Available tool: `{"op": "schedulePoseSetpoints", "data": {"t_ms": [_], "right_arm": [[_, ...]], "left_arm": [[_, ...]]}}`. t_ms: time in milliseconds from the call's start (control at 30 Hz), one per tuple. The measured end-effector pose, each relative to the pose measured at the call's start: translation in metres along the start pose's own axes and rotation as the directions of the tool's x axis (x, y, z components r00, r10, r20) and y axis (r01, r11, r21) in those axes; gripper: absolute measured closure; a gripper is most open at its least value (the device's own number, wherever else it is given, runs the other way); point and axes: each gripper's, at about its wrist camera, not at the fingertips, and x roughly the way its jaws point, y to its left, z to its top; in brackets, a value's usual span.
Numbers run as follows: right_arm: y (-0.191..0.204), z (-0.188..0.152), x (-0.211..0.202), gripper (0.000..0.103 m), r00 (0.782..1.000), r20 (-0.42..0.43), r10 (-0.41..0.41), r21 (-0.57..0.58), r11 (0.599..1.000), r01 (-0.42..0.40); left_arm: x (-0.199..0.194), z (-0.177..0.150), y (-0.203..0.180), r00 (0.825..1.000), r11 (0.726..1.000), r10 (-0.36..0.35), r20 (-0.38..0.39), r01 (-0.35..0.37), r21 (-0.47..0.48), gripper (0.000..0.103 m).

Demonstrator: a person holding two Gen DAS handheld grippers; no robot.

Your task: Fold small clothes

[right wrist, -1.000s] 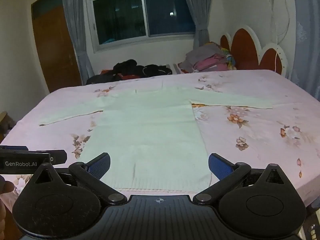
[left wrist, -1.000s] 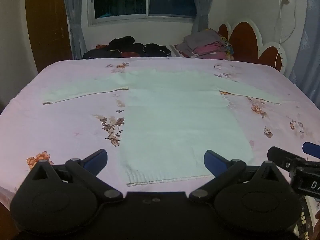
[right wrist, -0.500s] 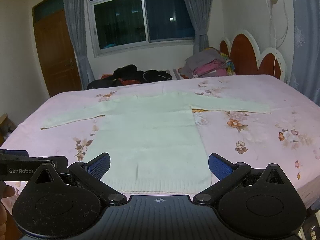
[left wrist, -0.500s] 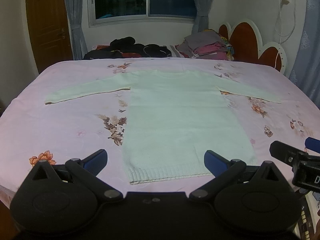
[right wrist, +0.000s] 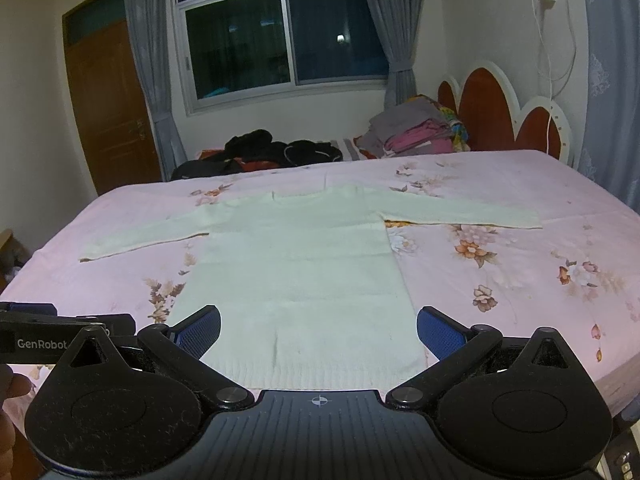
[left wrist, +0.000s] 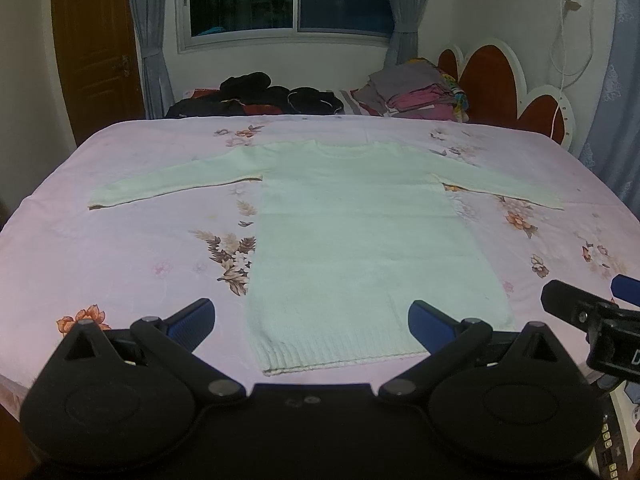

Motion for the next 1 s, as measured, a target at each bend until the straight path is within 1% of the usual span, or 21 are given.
{"op": "schedulePoseSetpoints", "data": {"t_ms": [467,1000], "right_arm": [[0.007,-0.004,-0.004,0.0,1.0,-0.003,-0.003,0.0,1.0,0.003],[0.01,-0.009,-0.001,0.0,1.0,-0.006,-0.004,0.003,1.0,0.004]], "left_arm": [[0.002,0.004,0.007,1.0,1.0,0.002,-0.002,-0.002,-0.001,0.0],[0.003,0.003,0.006,1.0,1.0,0.002,0.001,-0.002,0.003,0.0]]}}
